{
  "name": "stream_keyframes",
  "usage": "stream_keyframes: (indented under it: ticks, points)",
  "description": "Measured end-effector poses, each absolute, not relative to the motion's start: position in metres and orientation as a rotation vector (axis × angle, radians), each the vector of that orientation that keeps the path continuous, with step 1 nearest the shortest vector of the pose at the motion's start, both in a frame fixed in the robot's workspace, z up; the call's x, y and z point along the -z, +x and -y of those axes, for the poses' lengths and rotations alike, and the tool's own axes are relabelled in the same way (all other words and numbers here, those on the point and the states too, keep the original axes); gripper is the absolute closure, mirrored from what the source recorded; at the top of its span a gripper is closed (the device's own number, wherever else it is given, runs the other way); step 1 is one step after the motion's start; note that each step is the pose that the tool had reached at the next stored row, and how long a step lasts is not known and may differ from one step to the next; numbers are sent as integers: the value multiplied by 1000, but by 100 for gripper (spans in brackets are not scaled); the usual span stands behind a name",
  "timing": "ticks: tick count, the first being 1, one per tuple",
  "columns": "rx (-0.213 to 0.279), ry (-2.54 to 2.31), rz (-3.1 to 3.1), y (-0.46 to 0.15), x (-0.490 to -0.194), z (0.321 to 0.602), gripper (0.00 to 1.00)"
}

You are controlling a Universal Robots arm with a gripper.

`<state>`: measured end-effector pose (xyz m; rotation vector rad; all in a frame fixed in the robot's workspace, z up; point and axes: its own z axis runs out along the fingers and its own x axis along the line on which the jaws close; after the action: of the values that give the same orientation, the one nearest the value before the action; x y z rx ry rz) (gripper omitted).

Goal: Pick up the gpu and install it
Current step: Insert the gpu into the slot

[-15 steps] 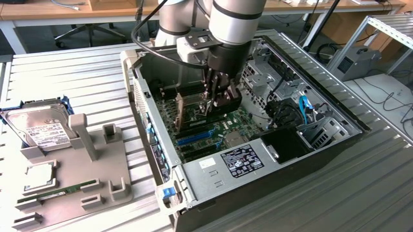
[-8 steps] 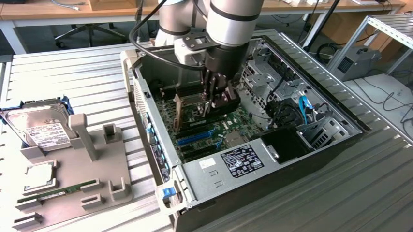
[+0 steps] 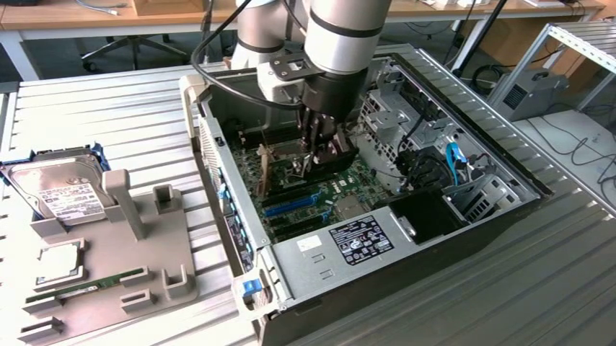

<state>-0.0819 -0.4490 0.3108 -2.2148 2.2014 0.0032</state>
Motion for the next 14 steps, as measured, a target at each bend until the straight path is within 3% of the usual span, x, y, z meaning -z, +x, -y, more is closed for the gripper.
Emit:
stream_keyframes:
  ticks: [14]
  points:
    - [7,-2219,-2206,-88,-298,451,74]
